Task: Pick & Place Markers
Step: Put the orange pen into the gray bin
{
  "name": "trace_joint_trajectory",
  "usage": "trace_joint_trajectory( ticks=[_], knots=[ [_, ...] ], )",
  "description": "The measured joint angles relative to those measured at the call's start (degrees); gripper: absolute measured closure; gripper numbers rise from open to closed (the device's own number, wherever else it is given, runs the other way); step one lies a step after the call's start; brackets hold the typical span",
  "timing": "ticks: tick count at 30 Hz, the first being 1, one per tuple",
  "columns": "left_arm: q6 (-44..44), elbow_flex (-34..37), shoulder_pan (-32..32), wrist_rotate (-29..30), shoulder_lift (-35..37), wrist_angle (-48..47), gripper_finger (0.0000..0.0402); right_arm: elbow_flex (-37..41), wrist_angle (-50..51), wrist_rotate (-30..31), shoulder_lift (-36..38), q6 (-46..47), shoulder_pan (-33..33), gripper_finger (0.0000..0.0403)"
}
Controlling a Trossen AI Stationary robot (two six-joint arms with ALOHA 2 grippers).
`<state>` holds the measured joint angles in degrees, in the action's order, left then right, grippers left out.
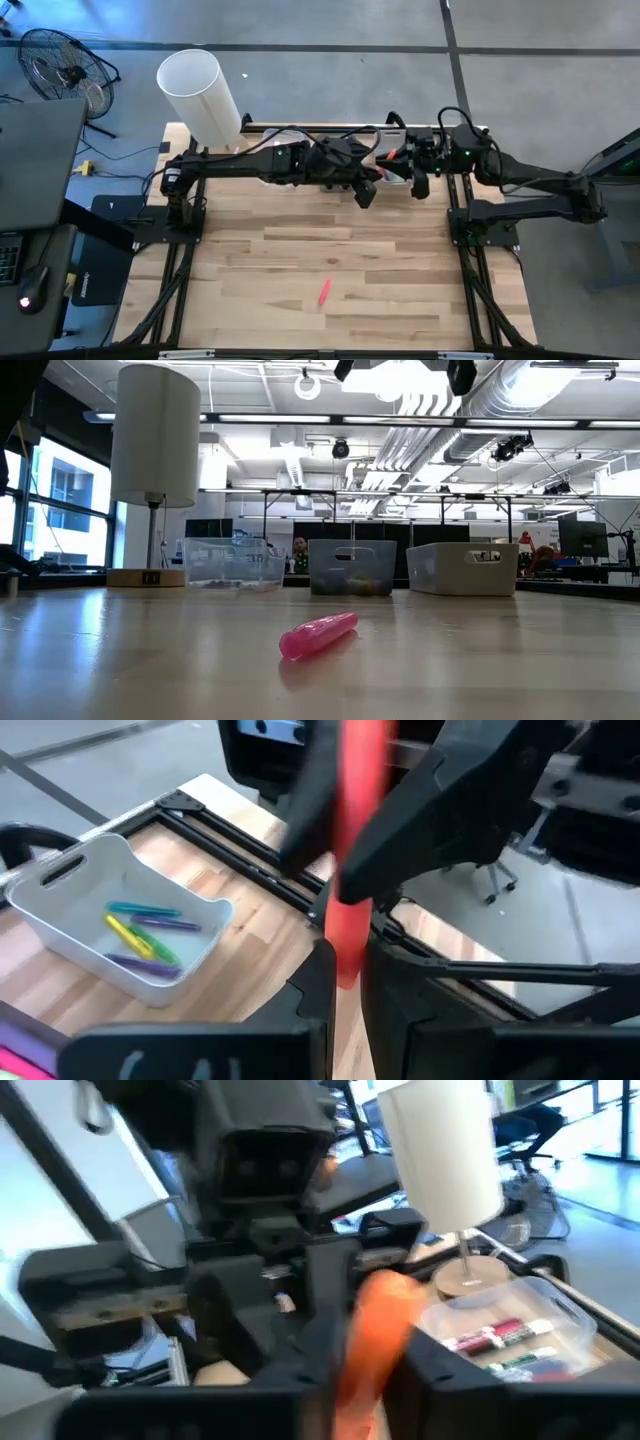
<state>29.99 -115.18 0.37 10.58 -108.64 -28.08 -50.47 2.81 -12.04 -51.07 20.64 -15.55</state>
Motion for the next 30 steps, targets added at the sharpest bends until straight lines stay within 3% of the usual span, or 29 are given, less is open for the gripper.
trace_joint_trajectory(
  ticks=[2,8,16,23,28,30],
  knots=[
    [-0.37,0.0,0.01,0.01,-0.05,-0.06,0.0373,-0.03,0.03,-0.83,0.0,0.05,-0.04,0.0375],
    [-0.25,0.0,-0.01,2.39,-0.05,0.0,0.0375,-0.03,1.61,-0.66,0.04,-0.33,-0.17,0.0358],
    [-3.01,-0.07,0.01,3.47,-0.02,-1.07,0.0373,0.03,5.04,-0.33,-0.02,-1.46,-2.14,0.0374],
    [-2.72,-0.07,0.61,3.12,-0.02,-9.22,0.0318,0.02,6.09,0.67,0.01,-1.54,-6.54,0.0365],
    [-6.65,-0.07,1.23,-1.86,-0.01,-15.64,0.0279,-0.43,17.63,11.4,-1.85,-1.1,-11.39,0.0373],
    [-12.57,-0.07,0.71,-8.6,0.0,-15.7,0.0277,-1.82,23.29,12.79,-4.54,0.61,-13.82,0.0373]
  ],
)
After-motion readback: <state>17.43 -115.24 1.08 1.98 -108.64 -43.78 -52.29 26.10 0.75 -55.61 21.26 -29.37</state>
